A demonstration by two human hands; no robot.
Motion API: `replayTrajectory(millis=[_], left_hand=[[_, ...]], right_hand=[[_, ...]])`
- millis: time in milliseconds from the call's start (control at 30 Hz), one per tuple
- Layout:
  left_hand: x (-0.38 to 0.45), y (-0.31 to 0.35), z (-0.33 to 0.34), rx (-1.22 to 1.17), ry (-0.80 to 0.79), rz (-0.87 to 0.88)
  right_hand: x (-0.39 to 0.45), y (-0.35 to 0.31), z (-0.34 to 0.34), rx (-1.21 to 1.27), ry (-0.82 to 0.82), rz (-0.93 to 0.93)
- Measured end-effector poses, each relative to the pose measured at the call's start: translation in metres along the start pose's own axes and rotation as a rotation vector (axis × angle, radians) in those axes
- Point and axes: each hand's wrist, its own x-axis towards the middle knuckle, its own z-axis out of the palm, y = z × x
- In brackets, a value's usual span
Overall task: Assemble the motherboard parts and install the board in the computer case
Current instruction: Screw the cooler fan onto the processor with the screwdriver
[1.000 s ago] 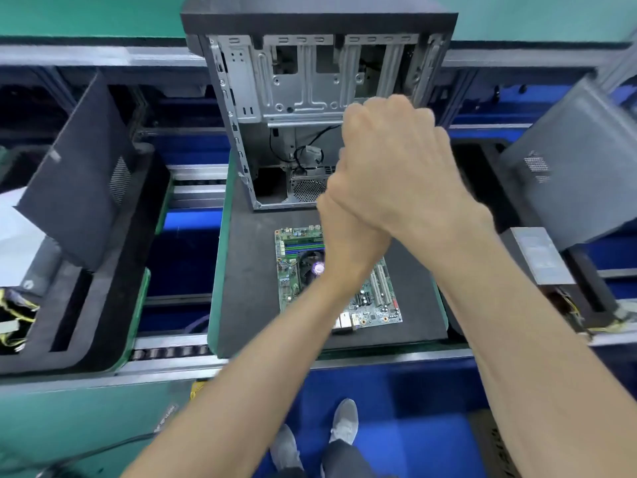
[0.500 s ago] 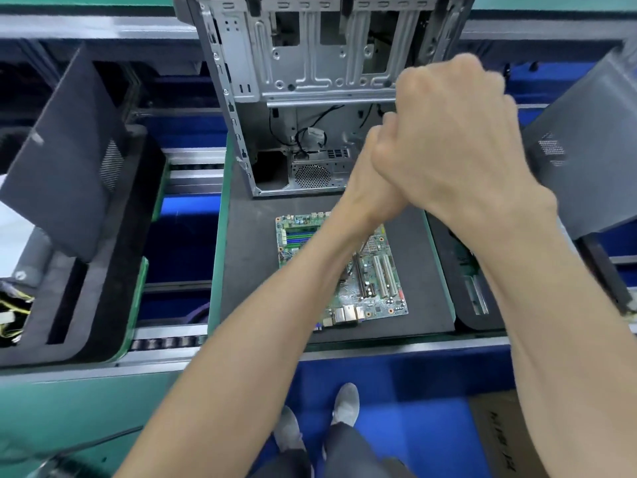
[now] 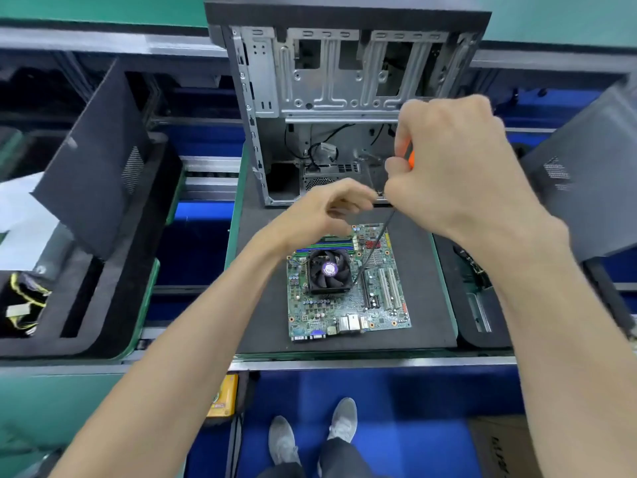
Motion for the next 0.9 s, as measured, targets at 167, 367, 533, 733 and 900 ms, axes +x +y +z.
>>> replayTrajectory(millis=[167,367,533,733,900], left_hand=[[-0.042,-0.079,-0.025,0.397,0.42,-0.354],[-0.054,-0.127,-0.008,0.41,0.413,-0.421],[-0.052,-0.131,-0.005,0.37,0.441,-0.422],[-0.052,-0.136,-0.005,0.382,0.43,-0.413],[-0.053,-0.141,-0.003,0.385,0.472,-0.397]], right_hand=[[0.01,-0.003,-0.017,0.055,0.099,-0.036],[0.034,-0.029,-0.01,0.147,0.161,-0.095],[0.04,-0.046,0.014,0.191,0.115,-0.134],[0.043,-0.049,0.028,0.2,0.07,-0.14],[0.044,-0.05,0.031,0.201,0.054,-0.139]])
